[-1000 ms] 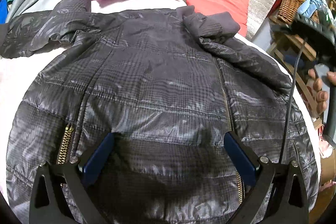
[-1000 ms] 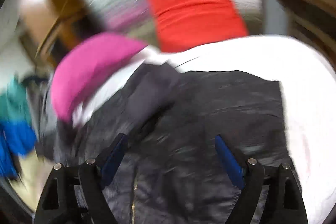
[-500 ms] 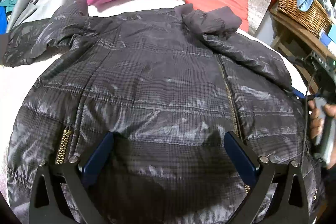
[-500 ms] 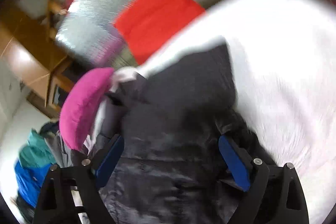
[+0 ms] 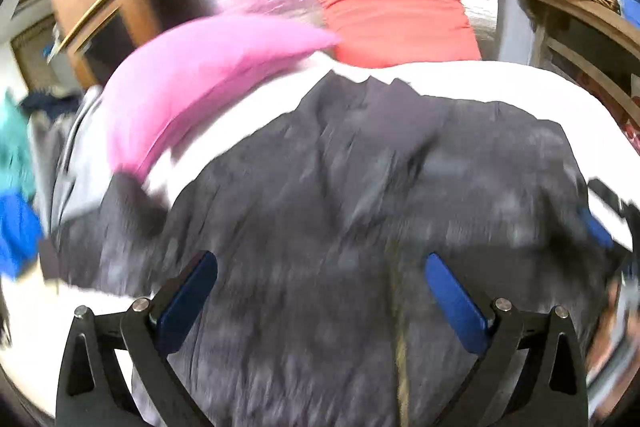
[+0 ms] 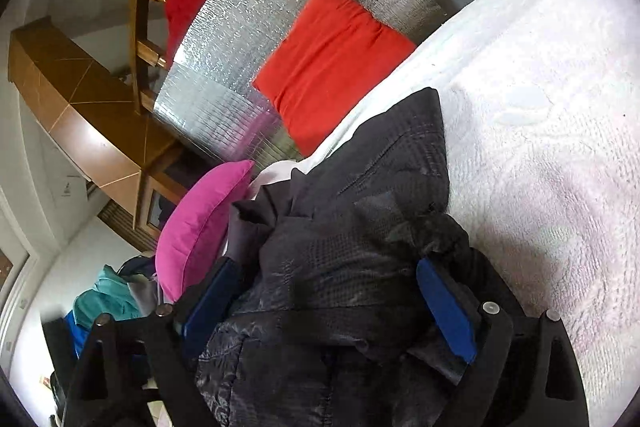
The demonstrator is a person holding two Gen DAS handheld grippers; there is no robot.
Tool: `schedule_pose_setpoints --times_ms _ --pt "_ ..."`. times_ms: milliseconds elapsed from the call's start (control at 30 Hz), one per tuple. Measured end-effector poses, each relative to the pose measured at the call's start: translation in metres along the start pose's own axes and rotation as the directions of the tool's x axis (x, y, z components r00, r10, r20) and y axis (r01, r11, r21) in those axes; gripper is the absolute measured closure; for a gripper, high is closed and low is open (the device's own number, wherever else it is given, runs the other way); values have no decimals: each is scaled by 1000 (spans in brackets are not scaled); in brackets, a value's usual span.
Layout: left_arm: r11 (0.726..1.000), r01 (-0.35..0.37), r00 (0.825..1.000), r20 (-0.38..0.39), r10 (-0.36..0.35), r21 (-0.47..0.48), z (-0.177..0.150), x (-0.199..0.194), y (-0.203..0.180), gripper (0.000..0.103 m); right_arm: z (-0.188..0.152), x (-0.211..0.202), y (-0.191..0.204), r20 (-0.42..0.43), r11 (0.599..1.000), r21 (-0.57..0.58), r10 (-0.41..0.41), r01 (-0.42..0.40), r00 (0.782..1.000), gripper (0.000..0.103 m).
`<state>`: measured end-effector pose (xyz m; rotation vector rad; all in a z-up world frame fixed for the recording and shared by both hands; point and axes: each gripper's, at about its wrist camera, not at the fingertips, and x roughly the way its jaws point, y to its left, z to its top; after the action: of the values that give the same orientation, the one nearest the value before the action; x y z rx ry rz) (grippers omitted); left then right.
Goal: Fold large clothes
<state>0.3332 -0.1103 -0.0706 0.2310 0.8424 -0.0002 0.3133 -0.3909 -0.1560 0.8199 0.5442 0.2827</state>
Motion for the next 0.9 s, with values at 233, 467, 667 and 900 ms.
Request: schedule_pose_setpoints --times_ms 233,467,667,900 --pt "983 -90 987 -115 108 158 48 83 -51 0 -3 -1 -2 7 1000 -5 -1 1 1000 10" --pt "971 -27 999 -46 16 -238 49 87 37 32 -3 0 -2 9 1000 -8 -2 3 1000 10" --pt "898 -12 999 -40 -6 -439 10 84 105 38 -3 -1 -2 10 1000 -11 -6 6 1000 10" --pt "790 153 976 -35 -215 -594 -11 100 136 25 -2 -1 -1 12 1000 -15 -10 10 1000 10"
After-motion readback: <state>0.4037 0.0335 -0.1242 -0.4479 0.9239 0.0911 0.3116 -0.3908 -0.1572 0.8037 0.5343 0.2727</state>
